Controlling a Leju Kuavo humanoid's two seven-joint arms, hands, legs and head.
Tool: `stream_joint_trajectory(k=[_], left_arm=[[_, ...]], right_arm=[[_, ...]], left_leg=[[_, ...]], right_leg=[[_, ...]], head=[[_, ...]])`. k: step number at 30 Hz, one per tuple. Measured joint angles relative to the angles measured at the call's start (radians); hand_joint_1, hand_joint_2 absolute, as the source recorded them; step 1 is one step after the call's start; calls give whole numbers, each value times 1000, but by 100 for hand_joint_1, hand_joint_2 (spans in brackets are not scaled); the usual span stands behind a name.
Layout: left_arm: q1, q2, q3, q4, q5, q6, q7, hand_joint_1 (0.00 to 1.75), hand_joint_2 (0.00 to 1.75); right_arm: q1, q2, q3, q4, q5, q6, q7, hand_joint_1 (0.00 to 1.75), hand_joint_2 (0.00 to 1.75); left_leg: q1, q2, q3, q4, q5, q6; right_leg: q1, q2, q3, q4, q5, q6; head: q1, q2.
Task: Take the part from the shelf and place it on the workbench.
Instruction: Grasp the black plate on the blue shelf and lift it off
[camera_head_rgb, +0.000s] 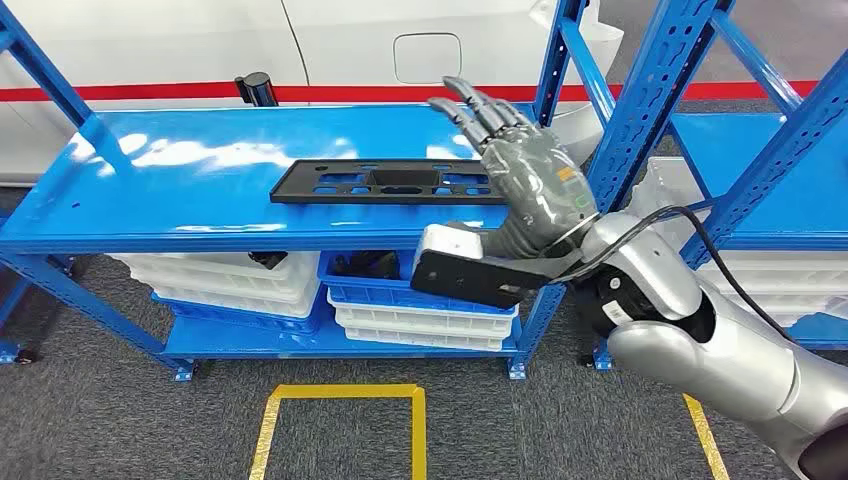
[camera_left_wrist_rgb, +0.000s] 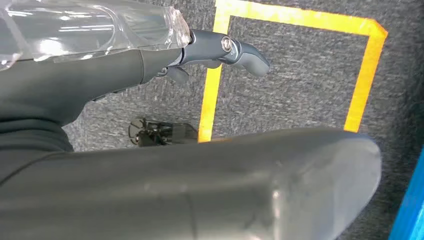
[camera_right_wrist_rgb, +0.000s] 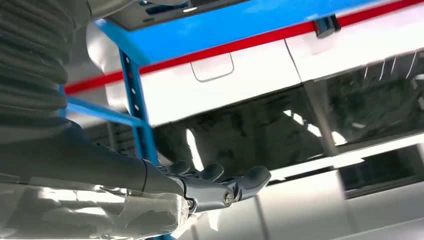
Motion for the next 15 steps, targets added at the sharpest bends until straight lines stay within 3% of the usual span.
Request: stream_joint_trajectory(k=[3, 5, 7, 8, 9, 11, 13, 15], left_arm=[[-2, -5, -9, 0, 2, 0, 1, 0, 0], [-5, -9, -18, 1, 5, 1, 4, 0, 0], [-7, -13, -27, 2, 8, 2, 7, 0, 0], [-7, -15, -31, 3, 10, 2, 9, 0, 0], [-7, -18, -36, 4, 12, 2, 10, 0, 0], [-8, -21, -47, 6, 16, 1, 11, 0, 0], [-10, -22, -59, 7, 22, 1, 10, 0, 0], [-12, -25, -71, 8, 26, -3, 8, 0, 0]], right_arm=[[-21, 16, 28, 1, 51, 32, -7, 0, 175], [-35, 35, 61, 4, 92, 69, -11, 0, 87], [-37, 51, 89, 11, 118, 104, -13, 0, 0], [-38, 59, 101, 16, 127, 119, -14, 0, 0], [-43, 69, 113, 22, 133, 134, -15, 0, 0], [-59, 86, 140, 38, 128, 161, -15, 0, 0], [-71, 105, 164, 56, 94, 176, -10, 0, 0], [-74, 122, 184, 76, 49, 176, 0, 0, 0]], left_leg=[[12, 1, 23, -34, 19, 4], [20, 2, 30, -46, 25, 5], [26, 1, 30, -45, 23, 2], [31, -1, 31, -43, 21, -2], [36, -4, 33, -40, 16, -9], [43, -8, 33, -27, 2, -30], [44, -9, 27, -16, -10, -50], [46, -9, 24, -18, -10, -63]], right_leg=[[2, 3, -25, 54, -32, 4], [-2, 5, -92, 181, -85, 11], [-11, 5, -157, 287, -107, 21], [-17, 5, -167, 290, -90, 26], [-23, 5, -156, 251, -54, 32], [-32, 7, -97, 106, 25, 43], [-32, 12, -62, 22, 51, 37], [-26, 14, -66, 18, 44, 17]], head=[[2, 0], [4, 0], [5, 0], [6, 0], [6, 0], [6, 0], [6, 0], [3, 0]])
